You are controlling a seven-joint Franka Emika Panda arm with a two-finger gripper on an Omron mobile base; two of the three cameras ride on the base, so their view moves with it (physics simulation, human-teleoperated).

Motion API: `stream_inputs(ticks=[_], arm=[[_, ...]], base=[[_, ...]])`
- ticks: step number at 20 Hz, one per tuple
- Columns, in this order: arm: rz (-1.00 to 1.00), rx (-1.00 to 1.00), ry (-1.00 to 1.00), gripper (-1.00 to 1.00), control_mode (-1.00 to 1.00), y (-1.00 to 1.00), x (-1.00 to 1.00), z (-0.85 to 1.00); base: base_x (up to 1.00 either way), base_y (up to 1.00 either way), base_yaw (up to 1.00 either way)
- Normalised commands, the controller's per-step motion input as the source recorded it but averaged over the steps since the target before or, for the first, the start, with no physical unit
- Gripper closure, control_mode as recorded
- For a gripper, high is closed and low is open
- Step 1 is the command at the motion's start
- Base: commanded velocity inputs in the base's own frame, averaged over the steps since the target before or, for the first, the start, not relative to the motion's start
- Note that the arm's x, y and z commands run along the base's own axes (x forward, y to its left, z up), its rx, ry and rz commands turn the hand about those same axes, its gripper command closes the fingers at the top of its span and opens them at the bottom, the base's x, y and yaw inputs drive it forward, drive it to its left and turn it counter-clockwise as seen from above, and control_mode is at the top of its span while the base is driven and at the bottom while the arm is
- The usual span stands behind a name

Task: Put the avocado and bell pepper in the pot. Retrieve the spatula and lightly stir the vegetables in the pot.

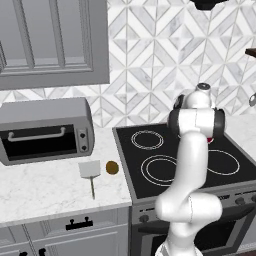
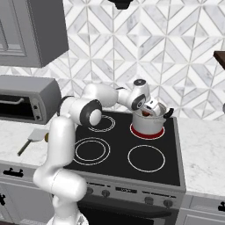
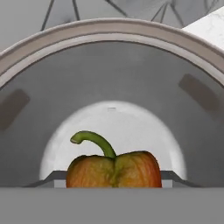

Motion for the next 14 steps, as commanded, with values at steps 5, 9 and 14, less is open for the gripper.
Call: stream_inputs(ticks=[5,9,14], arm=[[0.01,0.00,-0.11,-1.00,-1.00,0.00,0.00,0.08],[0.00,0.00,-0.07,-1.00,-1.00,0.00,0.00,0.40],[0.00,0.00,-0.04,-1.00,-1.00,0.02,-0.22,0.75]], base=[[0.00,0.00,0.00],[0.00,0.00,0.00],[0.00,0.00,0.00]])
